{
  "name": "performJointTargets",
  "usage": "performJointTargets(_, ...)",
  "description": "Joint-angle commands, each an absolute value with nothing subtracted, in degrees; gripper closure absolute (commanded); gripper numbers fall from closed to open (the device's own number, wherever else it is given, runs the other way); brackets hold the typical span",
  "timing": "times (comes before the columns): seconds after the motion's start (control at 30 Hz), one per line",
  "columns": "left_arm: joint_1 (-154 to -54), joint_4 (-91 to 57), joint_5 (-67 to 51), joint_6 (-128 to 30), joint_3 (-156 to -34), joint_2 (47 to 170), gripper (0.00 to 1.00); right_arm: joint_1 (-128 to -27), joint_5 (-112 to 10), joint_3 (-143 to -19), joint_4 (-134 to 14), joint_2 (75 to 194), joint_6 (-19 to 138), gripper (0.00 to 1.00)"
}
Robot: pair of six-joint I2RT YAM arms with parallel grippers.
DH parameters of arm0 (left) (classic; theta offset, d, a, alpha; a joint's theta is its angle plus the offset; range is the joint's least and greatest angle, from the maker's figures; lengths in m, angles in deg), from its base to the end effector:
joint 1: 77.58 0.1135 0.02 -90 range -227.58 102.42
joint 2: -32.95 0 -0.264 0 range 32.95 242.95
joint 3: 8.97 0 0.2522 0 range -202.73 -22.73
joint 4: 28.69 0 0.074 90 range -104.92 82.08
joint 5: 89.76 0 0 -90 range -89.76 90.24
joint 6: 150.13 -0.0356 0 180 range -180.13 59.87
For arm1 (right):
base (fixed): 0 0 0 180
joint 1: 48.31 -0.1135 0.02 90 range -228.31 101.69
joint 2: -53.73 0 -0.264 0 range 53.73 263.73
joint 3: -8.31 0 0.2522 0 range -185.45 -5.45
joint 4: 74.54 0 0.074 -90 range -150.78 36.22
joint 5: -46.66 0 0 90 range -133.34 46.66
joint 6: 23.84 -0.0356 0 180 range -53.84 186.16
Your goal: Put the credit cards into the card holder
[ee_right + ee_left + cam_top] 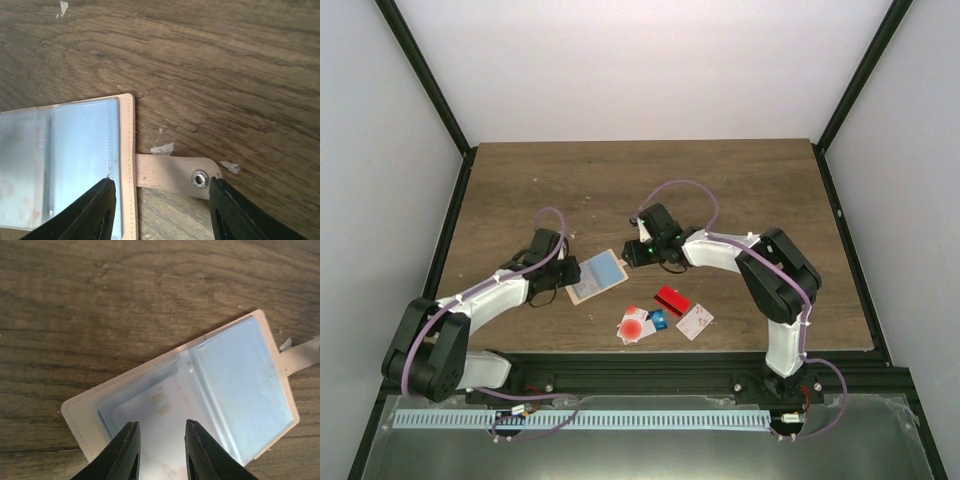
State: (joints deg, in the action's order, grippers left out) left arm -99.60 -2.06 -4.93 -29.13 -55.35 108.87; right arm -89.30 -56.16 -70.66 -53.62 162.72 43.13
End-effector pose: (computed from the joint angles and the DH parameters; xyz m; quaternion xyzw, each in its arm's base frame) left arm 0.2177 -0.0915 0.1543 -0.0617 0.9539 -0.1683 0.2408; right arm 0.2913 0.2636 0.1525 -0.1831 0.9193 0.2653 0.2259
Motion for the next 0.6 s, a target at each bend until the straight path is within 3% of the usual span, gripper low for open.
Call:
performJointTargets(0.0,-100.7,-0.3,-2.7,-30.3,-58.3,109.4,0.73,-89.3,-51.2,-71.6,-52.2,160.0,44.8,0.46)
performJointTargets(0.33,-101.7,1.2,-1.4,-30.3,-60.0,108.9,0.72,-88.3,-53.0,-72.3,-52.9,163.0,45.0,0.47)
performJointTargets(0.57,-102.4,1.2,-2.0,-30.3,-60.1,108.8,0.73,-87.8,-60.8,-71.9,-57.1,164.8,45.2,0.91)
